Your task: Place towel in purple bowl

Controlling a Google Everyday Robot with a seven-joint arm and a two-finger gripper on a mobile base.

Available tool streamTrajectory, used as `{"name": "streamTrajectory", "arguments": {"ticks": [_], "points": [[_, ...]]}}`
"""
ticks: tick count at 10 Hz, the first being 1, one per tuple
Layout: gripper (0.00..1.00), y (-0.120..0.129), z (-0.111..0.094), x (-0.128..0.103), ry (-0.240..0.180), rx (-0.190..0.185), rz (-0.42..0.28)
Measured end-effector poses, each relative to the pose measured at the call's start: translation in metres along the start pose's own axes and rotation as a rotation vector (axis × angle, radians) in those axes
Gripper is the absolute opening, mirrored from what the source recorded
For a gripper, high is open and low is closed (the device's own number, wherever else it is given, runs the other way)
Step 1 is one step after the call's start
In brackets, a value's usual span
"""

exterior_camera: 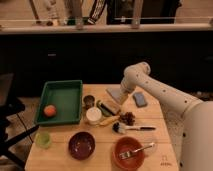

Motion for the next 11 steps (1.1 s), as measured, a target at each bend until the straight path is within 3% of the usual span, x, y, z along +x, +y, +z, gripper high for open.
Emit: {"name": "streamTrajectory", "arguments": {"ticks": [7,11], "points": [[0.80,-0.024,-0.015,0.004,0.002,-0.048,-0.094],[0.80,-0.040,-0.010,0.008,-0.014,-0.074,-0.146]]}}
